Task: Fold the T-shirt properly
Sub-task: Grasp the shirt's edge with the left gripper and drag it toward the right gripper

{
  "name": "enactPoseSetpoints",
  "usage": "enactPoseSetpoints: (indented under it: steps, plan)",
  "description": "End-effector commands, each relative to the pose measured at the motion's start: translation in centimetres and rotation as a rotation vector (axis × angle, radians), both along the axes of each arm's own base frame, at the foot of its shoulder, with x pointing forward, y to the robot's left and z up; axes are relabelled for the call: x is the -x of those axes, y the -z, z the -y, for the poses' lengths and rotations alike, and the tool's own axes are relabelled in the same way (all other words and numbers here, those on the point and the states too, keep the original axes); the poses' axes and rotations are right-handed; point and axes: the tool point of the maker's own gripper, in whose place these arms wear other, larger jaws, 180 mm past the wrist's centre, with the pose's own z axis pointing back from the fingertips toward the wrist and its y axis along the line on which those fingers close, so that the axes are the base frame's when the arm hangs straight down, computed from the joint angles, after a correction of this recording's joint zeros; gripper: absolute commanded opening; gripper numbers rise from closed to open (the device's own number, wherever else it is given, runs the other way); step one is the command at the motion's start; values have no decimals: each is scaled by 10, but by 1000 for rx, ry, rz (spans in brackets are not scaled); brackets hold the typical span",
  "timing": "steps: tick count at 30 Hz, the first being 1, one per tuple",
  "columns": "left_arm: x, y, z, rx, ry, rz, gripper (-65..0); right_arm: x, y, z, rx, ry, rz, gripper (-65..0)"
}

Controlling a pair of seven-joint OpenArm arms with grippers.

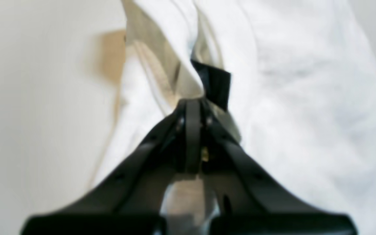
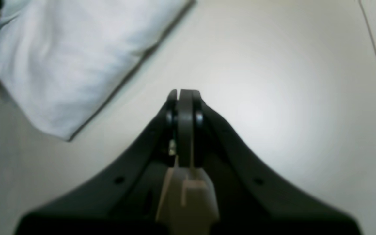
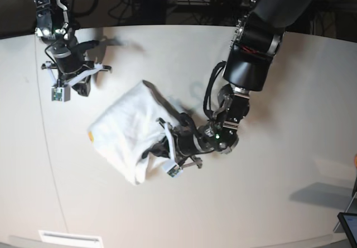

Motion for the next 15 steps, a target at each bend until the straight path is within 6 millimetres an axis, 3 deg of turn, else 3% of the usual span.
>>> enactPoseSetpoints:
  steps: [1, 6, 15]
  plan:
    - [-19, -32, 14, 77, 3, 69, -650, -6, -11, 2, 6, 3, 45, -647]
    - [-33, -53, 40, 131, 17, 87, -650, -6, -9, 3, 7, 4, 41, -647]
    - [-46, -77, 39, 132, 22, 148, -650, -7, -9, 4, 11, 4, 42, -647]
